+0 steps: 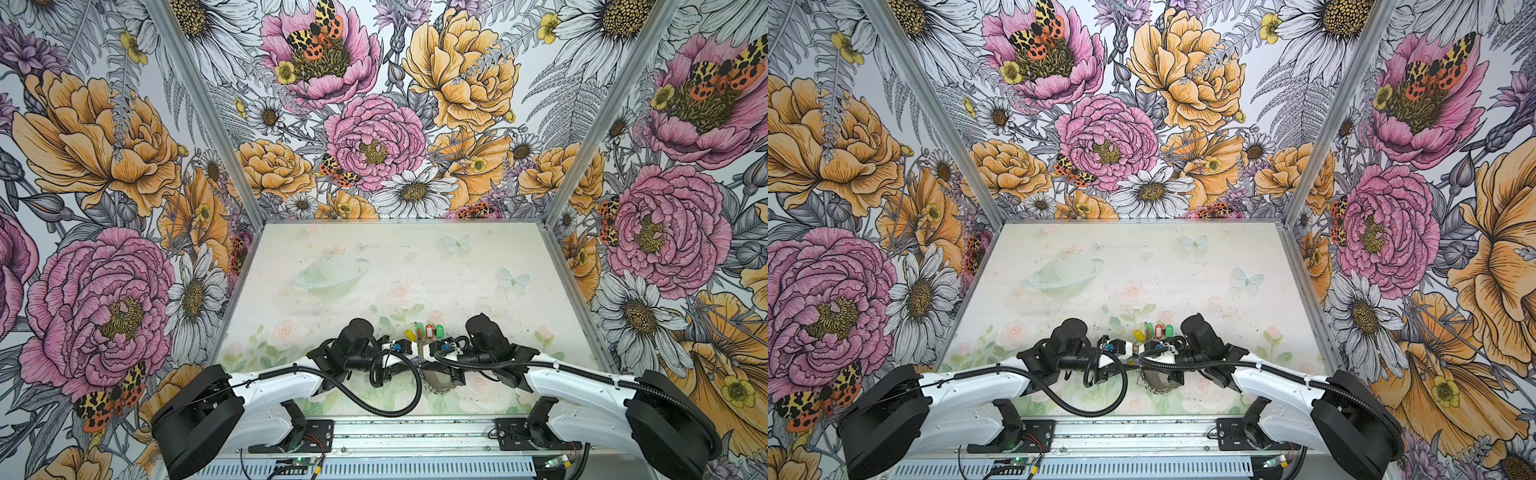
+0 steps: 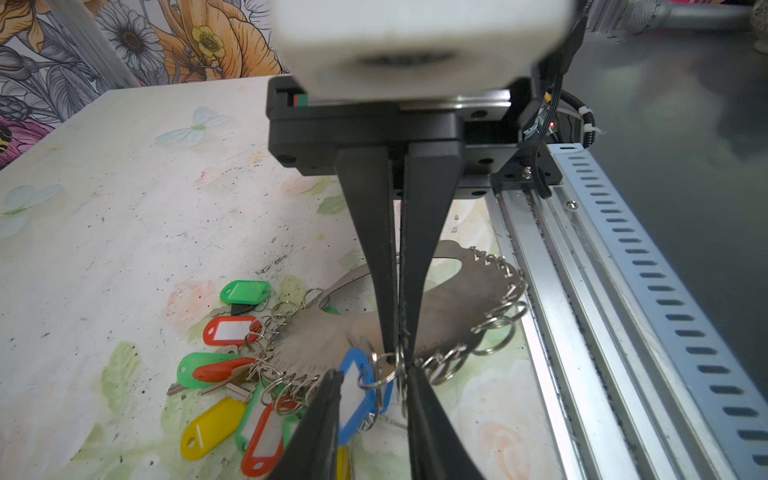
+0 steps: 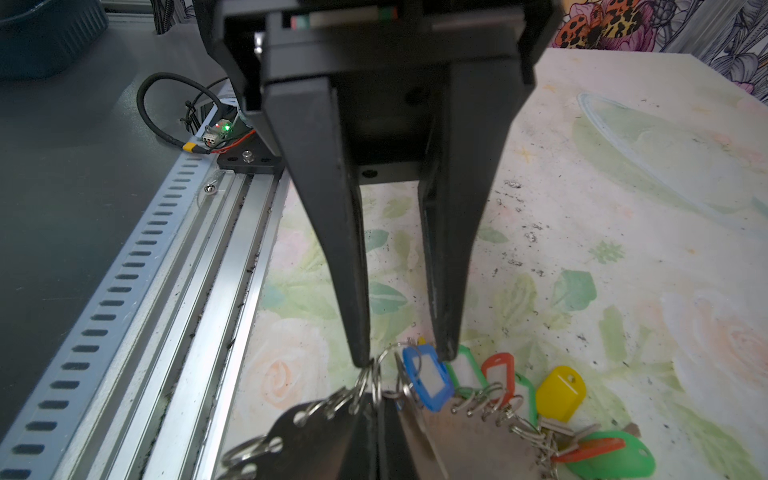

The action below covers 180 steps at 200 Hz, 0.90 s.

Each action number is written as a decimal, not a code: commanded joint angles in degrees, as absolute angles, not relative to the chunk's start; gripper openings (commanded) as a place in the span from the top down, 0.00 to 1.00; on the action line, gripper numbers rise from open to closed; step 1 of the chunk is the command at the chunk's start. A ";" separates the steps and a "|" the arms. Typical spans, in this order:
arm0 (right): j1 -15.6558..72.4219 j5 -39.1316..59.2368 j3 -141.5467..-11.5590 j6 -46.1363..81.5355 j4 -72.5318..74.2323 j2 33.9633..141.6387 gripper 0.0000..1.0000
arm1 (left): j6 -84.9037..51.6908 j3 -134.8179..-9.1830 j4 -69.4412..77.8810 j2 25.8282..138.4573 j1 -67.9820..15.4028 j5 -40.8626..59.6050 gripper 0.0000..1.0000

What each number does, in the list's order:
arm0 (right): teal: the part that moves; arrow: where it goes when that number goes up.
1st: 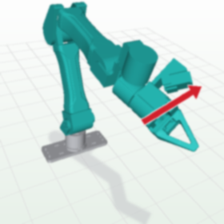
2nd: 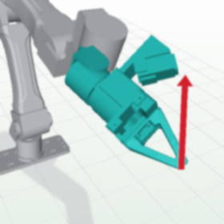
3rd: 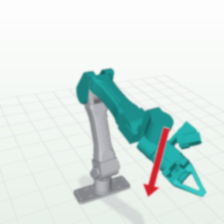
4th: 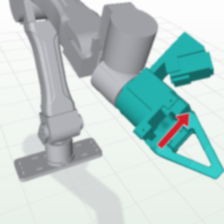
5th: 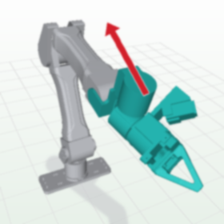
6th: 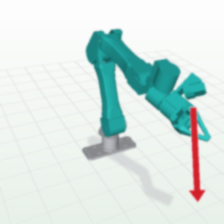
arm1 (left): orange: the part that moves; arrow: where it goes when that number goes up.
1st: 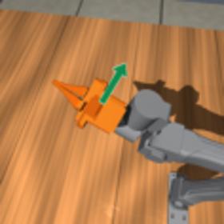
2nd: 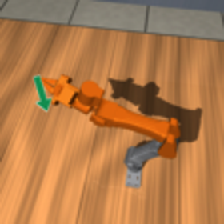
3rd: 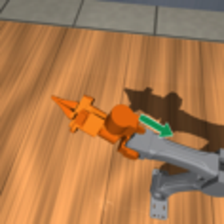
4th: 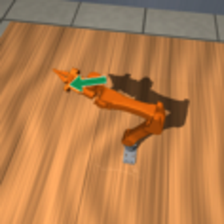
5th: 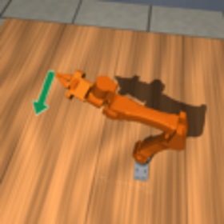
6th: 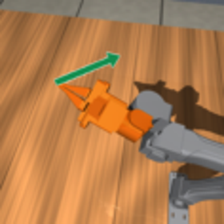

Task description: Put the keys on the keyring

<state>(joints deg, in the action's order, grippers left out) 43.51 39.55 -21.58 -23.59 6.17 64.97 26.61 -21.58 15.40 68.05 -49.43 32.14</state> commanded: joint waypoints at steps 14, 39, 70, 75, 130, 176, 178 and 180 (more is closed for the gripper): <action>43.86 41.26 -23.75 -23.63 8.89 65.35 1.00 | 27.60 -23.47 14.38 69.51 -50.00 34.54 0.77; 43.82 40.14 -23.58 -23.40 9.23 64.93 1.00 | 28.02 -24.06 13.35 70.05 -50.01 34.25 0.87; 43.28 38.11 -22.81 -23.07 9.21 62.65 1.00 | 28.20 -23.83 13.35 69.82 -50.07 32.28 0.93; 43.09 37.91 -22.73 -22.96 9.22 62.31 1.00 | 28.23 -23.82 13.34 69.71 -50.01 31.99 0.93; 42.19 35.89 -22.04 -22.19 9.31 60.25 1.00 | 28.64 -23.47 13.35 69.22 -49.92 29.30 0.97; 41.93 35.45 -21.31 -21.61 9.40 58.93 1.00 | 28.77 -22.85 13.84 68.12 -49.66 27.34 0.93; 41.92 35.43 -21.37 -21.55 9.40 58.96 1.00 | 28.70 -22.81 13.87 68.14 -49.66 27.36 0.92; 41.86 35.49 -21.43 -21.58 9.40 59.02 1.00 | 28.67 -22.80 13.88 68.14 -49.66 27.34 0.91</action>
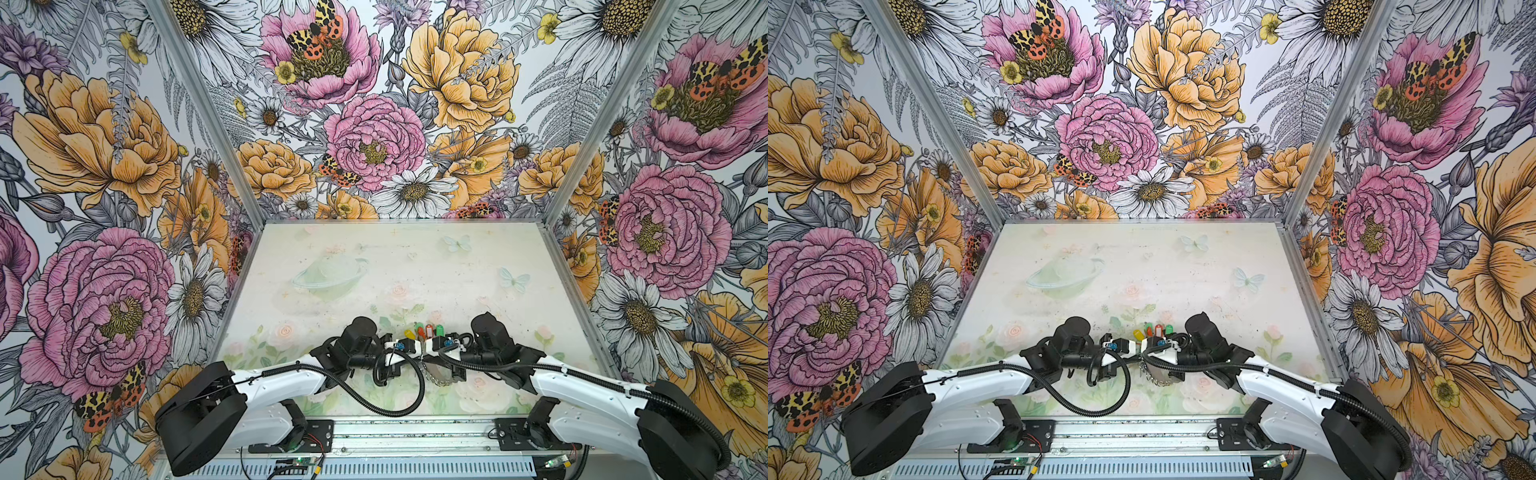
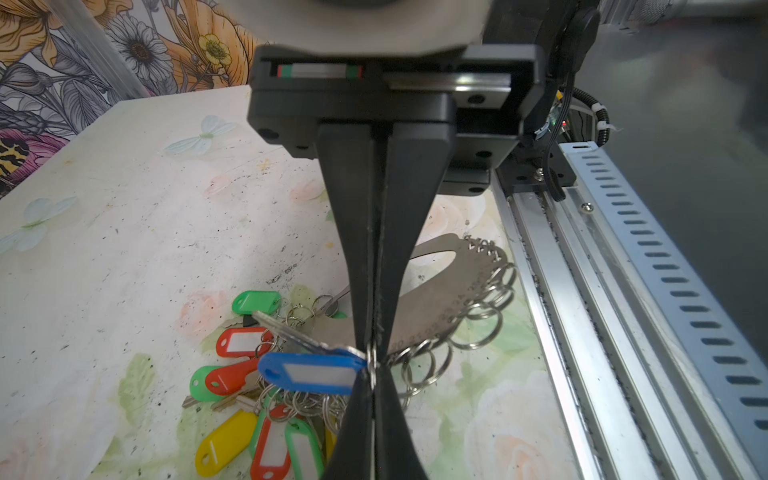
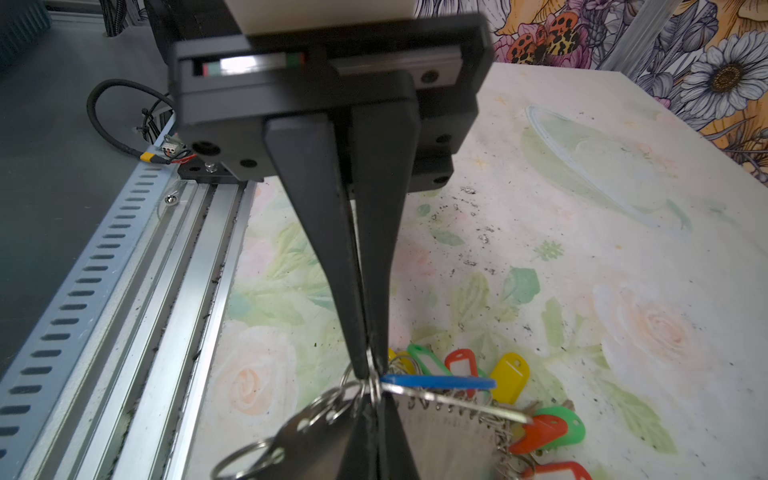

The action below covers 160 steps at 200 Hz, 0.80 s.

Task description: Put the keys on the keyring

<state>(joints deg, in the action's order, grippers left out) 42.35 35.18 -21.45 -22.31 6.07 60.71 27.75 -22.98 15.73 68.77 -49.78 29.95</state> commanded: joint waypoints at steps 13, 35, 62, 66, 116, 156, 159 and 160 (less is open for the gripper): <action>41.92 36.24 -21.45 -21.79 9.40 59.48 1.00 | 28.61 -22.85 13.89 68.11 -49.66 27.77 0.89; 42.01 37.45 -21.53 -22.12 9.53 60.10 1.00 | 28.42 -22.92 13.89 68.20 -49.66 28.47 0.89; 42.10 37.42 -21.56 -22.14 9.54 60.13 1.00 | 28.32 -22.84 13.95 68.03 -49.67 28.13 0.91; 42.10 37.25 -21.57 -22.09 9.50 60.12 1.00 | 28.31 -22.85 13.92 68.03 -49.70 28.17 0.91; 42.00 33.74 -21.28 -21.91 9.31 59.61 1.00 | 27.47 -22.33 15.04 67.03 -48.92 27.08 0.92; 42.01 35.24 -21.54 -22.57 8.77 59.66 1.00 | 26.73 -21.29 16.57 65.63 -48.54 27.27 0.84; 42.06 35.35 -21.53 -22.59 8.81 59.72 1.00 | 26.70 -21.35 16.55 65.57 -48.52 27.37 0.84; 42.12 35.39 -21.53 -22.59 8.80 59.74 1.00 | 26.71 -21.35 16.54 65.66 -48.52 27.40 0.84</action>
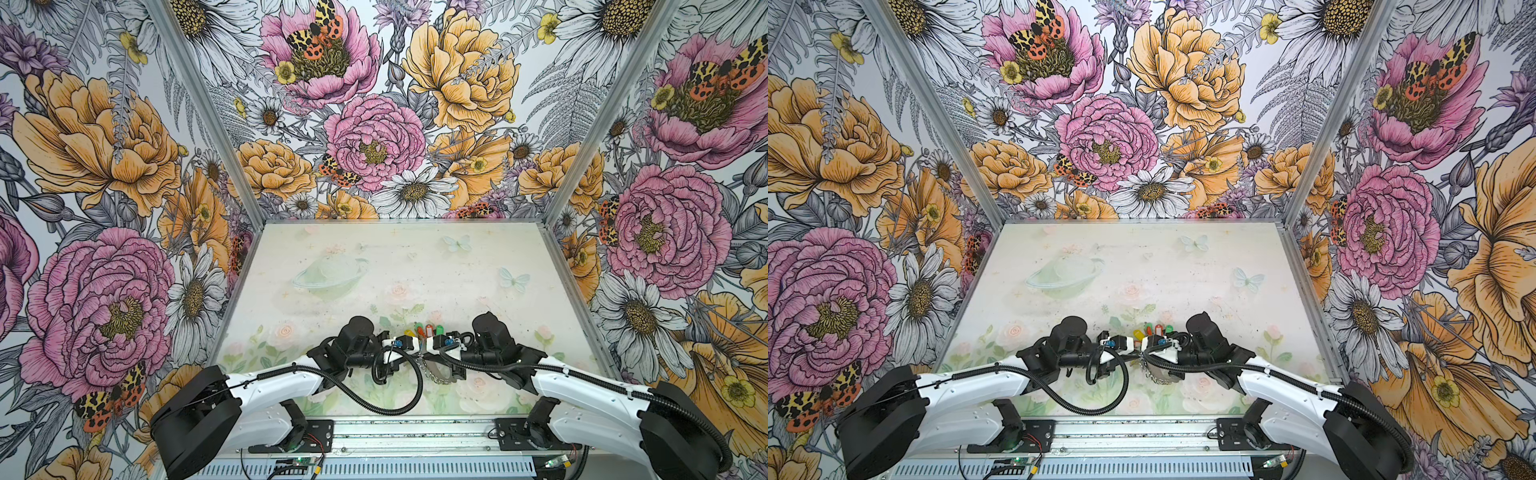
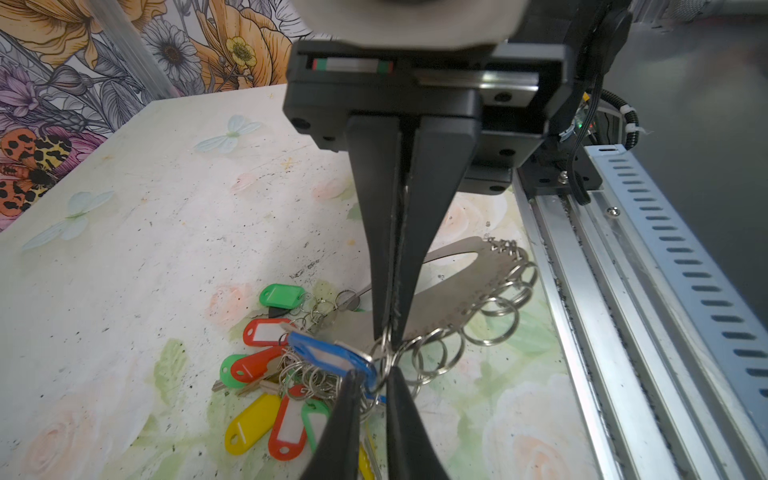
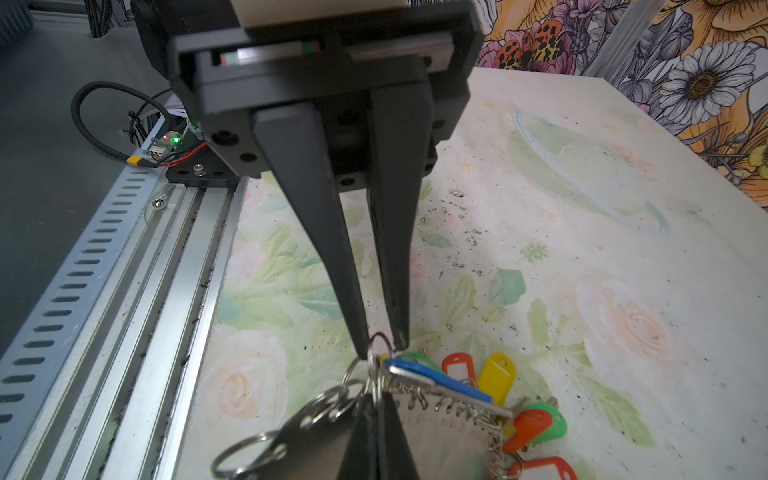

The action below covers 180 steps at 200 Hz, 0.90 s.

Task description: Put the keys on the keyring

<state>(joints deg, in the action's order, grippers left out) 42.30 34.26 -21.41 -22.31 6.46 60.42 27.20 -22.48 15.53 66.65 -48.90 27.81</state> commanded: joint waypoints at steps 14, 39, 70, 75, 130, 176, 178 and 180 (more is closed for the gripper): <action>42.15 35.75 -21.63 -22.50 8.84 59.87 1.00 | 26.69 -21.43 16.59 66.03 -48.52 28.07 0.85; 42.18 36.20 -21.66 -22.51 8.96 59.68 1.00 | 26.61 -21.71 16.58 66.75 -48.52 28.54 0.85; 42.26 36.80 -21.72 -22.39 9.07 60.03 1.00 | 26.48 -21.89 16.61 67.06 -48.60 28.92 0.84; 42.28 36.83 -21.75 -22.41 9.11 60.11 1.00 | 26.46 -21.95 16.58 67.14 -48.60 28.99 0.83; 42.28 36.49 -21.90 -22.27 9.12 60.22 1.00 | 26.41 -22.24 16.55 67.53 -48.61 28.78 0.91; 42.19 35.56 -21.95 -22.10 9.14 59.70 1.00 | 26.39 -22.24 16.58 67.46 -48.60 28.11 0.97; 42.21 35.52 -21.90 -22.14 9.10 59.64 1.00 | 26.44 -22.28 16.60 67.42 -48.54 28.05 0.98; 42.13 35.51 -21.95 -22.15 9.13 59.60 1.00 | 26.38 -22.27 16.59 67.42 -48.52 27.93 0.98</action>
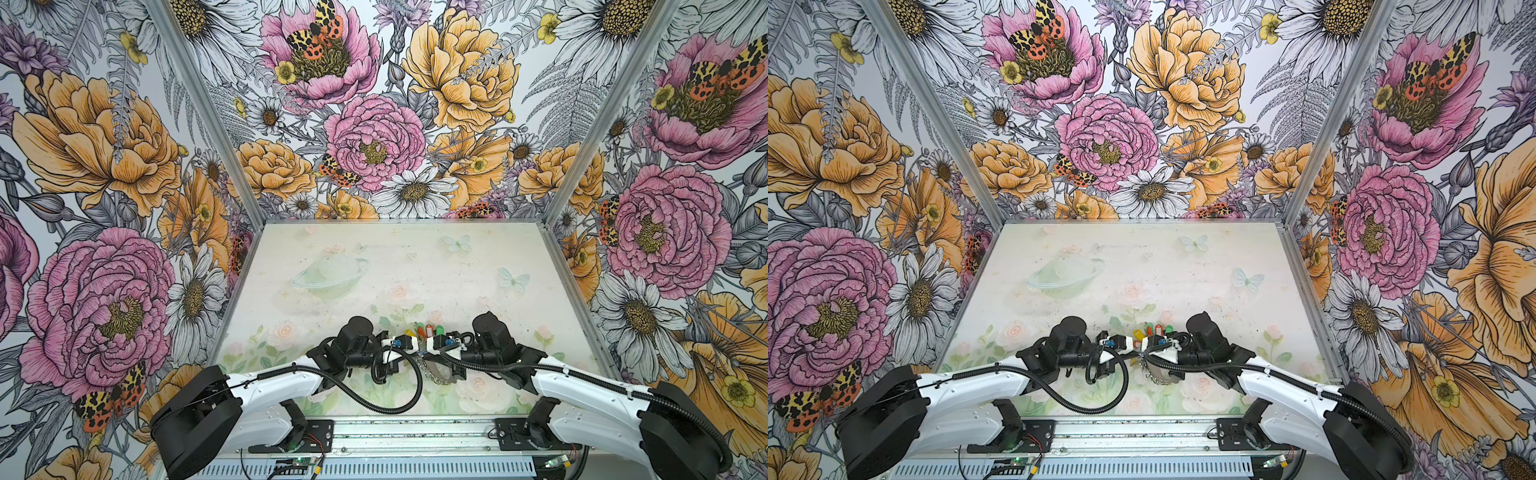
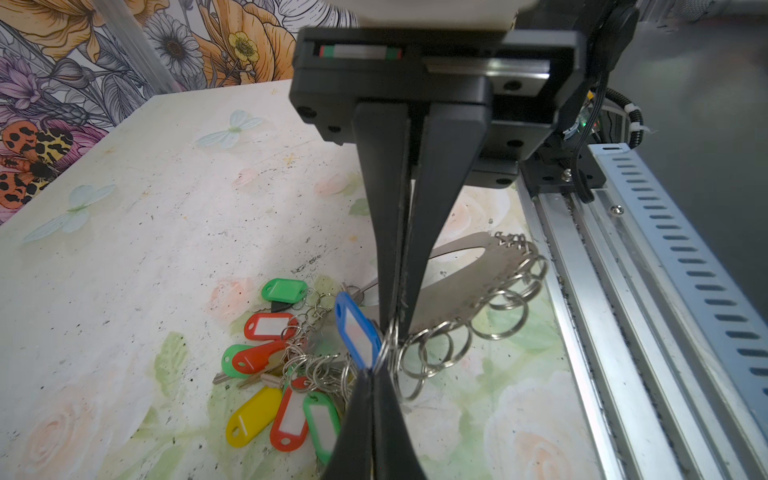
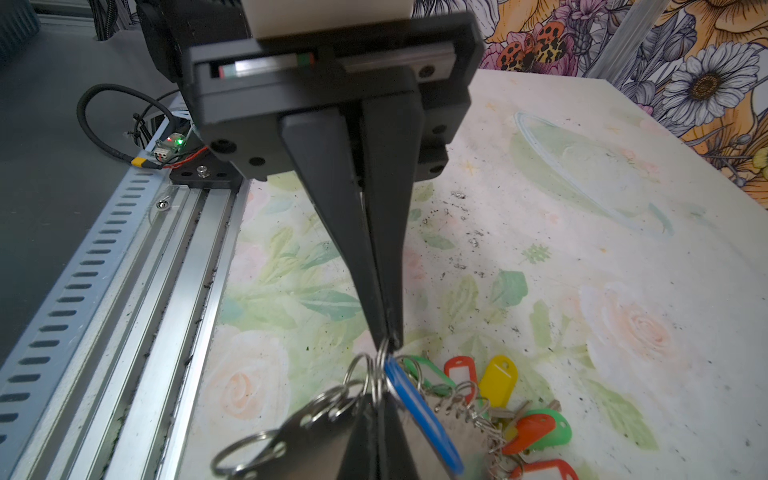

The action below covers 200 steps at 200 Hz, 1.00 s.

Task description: Put the keys on the keyring

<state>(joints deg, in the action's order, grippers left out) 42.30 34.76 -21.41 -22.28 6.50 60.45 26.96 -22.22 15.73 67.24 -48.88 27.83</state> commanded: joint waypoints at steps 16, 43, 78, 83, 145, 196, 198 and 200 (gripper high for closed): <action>41.88 35.08 -21.78 -22.11 9.14 58.99 1.00 | 26.50 -22.20 16.57 67.49 -48.52 26.96 0.99; 41.32 34.65 -21.21 -21.60 9.86 57.80 1.00 | 26.70 -22.28 16.57 67.68 -48.51 25.39 1.00; 40.10 34.71 -20.26 -20.39 12.11 56.38 1.00 | 26.90 -22.08 16.70 67.68 -48.42 23.46 1.00; 39.97 34.89 -20.16 -20.29 12.29 56.26 1.00 | 26.92 -22.14 16.77 67.75 -48.34 23.11 1.00; 39.00 34.82 -19.69 -18.80 14.11 55.65 1.00 | 27.13 -21.89 17.24 68.10 -48.25 21.90 1.00; 37.75 36.17 -18.62 -15.92 18.94 55.09 1.00 | 27.30 -22.68 16.48 69.48 -48.69 22.95 0.93; 37.78 36.40 -18.59 -15.91 19.08 55.21 1.00 | 27.28 -22.63 16.45 69.40 -48.69 23.01 0.93; 37.77 36.59 -18.60 -15.97 19.16 55.38 1.00 | 27.23 -22.66 16.44 69.32 -48.65 22.89 0.92</action>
